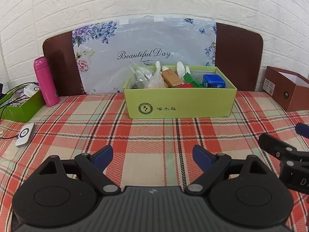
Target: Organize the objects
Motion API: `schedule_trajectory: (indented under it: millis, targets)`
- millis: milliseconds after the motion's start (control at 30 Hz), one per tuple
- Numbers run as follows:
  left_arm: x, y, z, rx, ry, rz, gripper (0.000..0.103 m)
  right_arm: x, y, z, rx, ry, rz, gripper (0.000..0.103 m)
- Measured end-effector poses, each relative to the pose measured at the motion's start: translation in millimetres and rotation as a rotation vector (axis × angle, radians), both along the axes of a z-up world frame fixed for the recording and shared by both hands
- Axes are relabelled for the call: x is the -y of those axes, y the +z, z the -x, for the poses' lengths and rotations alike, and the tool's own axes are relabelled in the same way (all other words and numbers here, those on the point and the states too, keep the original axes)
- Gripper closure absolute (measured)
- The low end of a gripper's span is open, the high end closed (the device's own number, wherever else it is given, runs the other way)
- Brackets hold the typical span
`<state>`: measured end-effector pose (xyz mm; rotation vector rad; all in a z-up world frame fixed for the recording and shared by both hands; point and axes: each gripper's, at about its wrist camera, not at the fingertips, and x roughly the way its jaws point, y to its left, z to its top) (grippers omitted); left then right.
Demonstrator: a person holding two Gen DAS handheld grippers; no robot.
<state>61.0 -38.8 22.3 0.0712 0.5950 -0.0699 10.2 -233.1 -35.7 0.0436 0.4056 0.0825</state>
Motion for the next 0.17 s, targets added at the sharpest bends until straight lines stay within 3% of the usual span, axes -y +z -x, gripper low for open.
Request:
schedule_trajectory:
  millis: [167]
  targets:
    - [0.9, -1.0, 0.8, 0.001, -0.008, -0.003, 0.011, 2.2, -1.1, -0.7, -0.005, -0.010, -0.004, 0.000]
